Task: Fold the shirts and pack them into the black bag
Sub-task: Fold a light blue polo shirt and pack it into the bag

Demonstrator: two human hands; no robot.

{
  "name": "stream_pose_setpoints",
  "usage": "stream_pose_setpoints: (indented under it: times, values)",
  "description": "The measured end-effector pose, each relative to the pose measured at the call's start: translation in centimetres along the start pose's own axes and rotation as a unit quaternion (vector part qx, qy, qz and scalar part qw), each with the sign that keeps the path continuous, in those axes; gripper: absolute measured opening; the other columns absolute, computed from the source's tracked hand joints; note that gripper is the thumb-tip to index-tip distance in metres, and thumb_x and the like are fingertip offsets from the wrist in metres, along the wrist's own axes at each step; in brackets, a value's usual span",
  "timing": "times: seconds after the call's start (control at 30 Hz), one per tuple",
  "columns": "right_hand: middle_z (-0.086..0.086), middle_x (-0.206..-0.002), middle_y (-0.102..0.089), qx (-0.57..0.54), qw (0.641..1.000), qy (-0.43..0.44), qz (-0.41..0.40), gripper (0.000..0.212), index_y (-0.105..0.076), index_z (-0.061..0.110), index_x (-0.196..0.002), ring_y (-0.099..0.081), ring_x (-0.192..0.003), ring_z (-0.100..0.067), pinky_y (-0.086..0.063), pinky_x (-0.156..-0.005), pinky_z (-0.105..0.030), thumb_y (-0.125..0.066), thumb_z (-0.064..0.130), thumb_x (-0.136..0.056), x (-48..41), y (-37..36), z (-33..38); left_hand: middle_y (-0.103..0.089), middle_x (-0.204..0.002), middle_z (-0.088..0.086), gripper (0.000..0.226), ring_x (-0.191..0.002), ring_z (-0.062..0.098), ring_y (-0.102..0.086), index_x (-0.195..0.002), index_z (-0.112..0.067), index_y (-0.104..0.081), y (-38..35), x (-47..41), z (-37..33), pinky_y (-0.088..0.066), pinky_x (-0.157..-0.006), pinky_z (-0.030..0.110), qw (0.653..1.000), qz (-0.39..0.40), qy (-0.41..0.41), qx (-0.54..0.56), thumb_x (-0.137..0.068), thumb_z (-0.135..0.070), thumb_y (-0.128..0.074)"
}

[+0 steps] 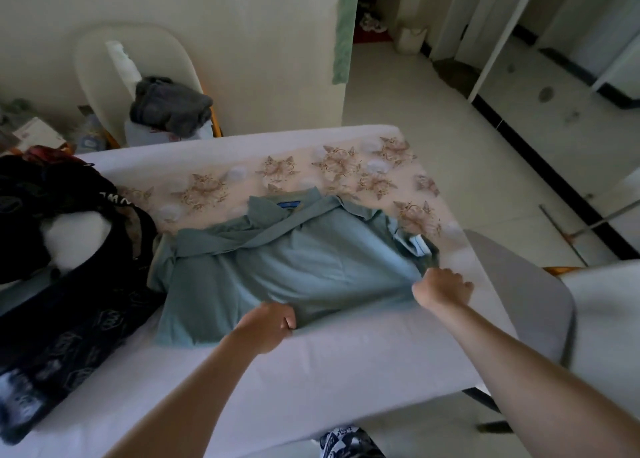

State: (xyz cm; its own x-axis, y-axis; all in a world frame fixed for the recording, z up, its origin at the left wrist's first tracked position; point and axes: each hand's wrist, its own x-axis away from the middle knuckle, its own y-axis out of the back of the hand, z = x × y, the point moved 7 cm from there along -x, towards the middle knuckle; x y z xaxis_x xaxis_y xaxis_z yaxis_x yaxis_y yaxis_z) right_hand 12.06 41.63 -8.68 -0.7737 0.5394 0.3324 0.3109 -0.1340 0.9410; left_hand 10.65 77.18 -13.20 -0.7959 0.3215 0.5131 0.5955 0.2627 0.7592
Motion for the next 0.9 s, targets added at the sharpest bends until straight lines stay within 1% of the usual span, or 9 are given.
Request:
stream_pose_setpoints:
  times: [0.1,0.2,0.3,0.4,0.5,0.6,0.7,0.77,0.9]
  values:
    - [-0.007,-0.118,-0.054,0.044,0.992,0.096,-0.074,0.041,-0.055,0.022,-0.122,-0.053,-0.110,-0.029,-0.042,-0.089,-0.038,-0.060,0.021,-0.081,0.2,0.1,1.4,-0.067,-0.106,-0.011,0.018,-0.105,0.014,-0.062,-0.096,-0.031,-0.065,0.0,-0.7,-2.3,-0.051,-0.087,0.030,0.994,0.055,-0.030,-0.089,-0.085,-0.044,-0.061]
    - [-0.006,-0.106,-0.054,-0.011,0.946,0.284,-0.159,0.048,-0.061,0.022,-0.110,-0.055,-0.101,-0.031,-0.041,-0.086,-0.039,-0.063,0.004,-0.066,1.5,1.2,5.5,-0.065,-0.116,-0.006,0.025,-0.109,0.020,-0.061,-0.106,-0.034,-0.065,2.4,-2.5,-4.8,-0.049,-0.091,0.031,0.996,-0.027,-0.036,-0.076,-0.089,-0.045,-0.050]
    - [-0.001,-0.130,-0.052,0.003,0.914,0.401,-0.062,0.055,-0.057,0.023,-0.133,-0.050,-0.121,-0.026,-0.040,-0.101,-0.038,-0.056,0.008,-0.081,1.3,-0.2,8.9,-0.052,-0.129,-0.005,0.027,-0.123,0.018,-0.048,-0.120,-0.034,-0.061,4.6,-4.8,-6.1,-0.039,-0.103,0.033,0.993,-0.083,-0.069,-0.055,-0.096,-0.031,-0.050]
    - [0.004,-0.134,-0.056,0.000,0.926,0.377,0.014,0.043,-0.059,0.025,-0.134,-0.054,-0.122,-0.021,-0.046,-0.100,-0.038,-0.047,0.017,-0.094,-1.4,-1.2,9.9,-0.036,-0.147,-0.006,0.044,-0.137,0.018,-0.031,-0.139,-0.029,-0.046,6.6,-6.9,-5.7,-0.028,-0.113,0.035,0.987,-0.120,-0.068,-0.081,-0.096,-0.017,-0.048]
    - [-0.001,-0.116,-0.068,-0.059,0.934,0.346,-0.065,0.029,-0.067,0.022,-0.119,-0.067,-0.096,-0.024,-0.055,-0.077,-0.037,-0.051,0.017,-0.095,-4.3,1.0,11.1,-0.030,-0.150,0.002,0.062,-0.136,0.023,-0.030,-0.149,-0.022,-0.028,9.3,-8.7,-4.4,-0.032,-0.112,0.038,0.972,-0.202,-0.025,-0.120,-0.093,-0.010,-0.050]
    - [-0.006,-0.118,-0.059,-0.047,0.935,0.336,-0.103,0.035,-0.060,0.019,-0.124,-0.064,-0.081,-0.027,-0.046,-0.060,-0.031,-0.055,0.009,-0.091,-7.0,2.8,13.1,-0.032,-0.149,0.004,0.070,-0.132,0.025,-0.035,-0.153,-0.018,-0.018,10.9,-10.8,-2.7,-0.035,-0.110,0.039,0.967,-0.219,0.033,-0.129,-0.093,-0.019,-0.054]
    - [-0.005,-0.130,-0.049,0.035,0.941,0.325,-0.086,0.059,-0.043,0.021,-0.142,-0.057,-0.071,-0.020,-0.036,-0.047,-0.028,-0.052,0.000,-0.089,-9.6,2.9,14.8,-0.045,-0.141,0.004,0.060,-0.131,0.024,-0.041,-0.149,-0.017,-0.028,11.7,-12.7,-1.3,-0.032,-0.112,0.039,0.971,-0.193,0.069,-0.125,-0.094,-0.017,-0.051]
    - [-0.005,-0.128,-0.051,0.056,0.939,0.330,-0.084,0.056,-0.045,0.022,-0.141,-0.060,-0.074,-0.022,-0.035,-0.049,-0.029,-0.050,0.001,-0.089,-10.8,2.8,15.4,-0.053,-0.132,0.003,0.050,-0.124,0.023,-0.048,-0.142,-0.017,-0.042,12.5,-13.4,-1.2,-0.038,-0.108,0.037,0.972,-0.189,0.065,-0.123,-0.093,-0.008,-0.048]
    - [-0.004,-0.086,-0.065,-0.060,0.939,0.320,-0.114,0.025,-0.068,0.013,-0.097,-0.060,-0.061,-0.021,-0.049,-0.053,-0.032,-0.043,0.013,-0.099,-13.3,3.5,15.6,-0.055,-0.121,0.003,0.038,-0.111,0.024,-0.052,-0.126,-0.016,-0.052,15.4,-14.6,-1.1,-0.048,-0.088,0.037,0.972,-0.222,0.054,-0.046,-0.091,-0.001,-0.045]
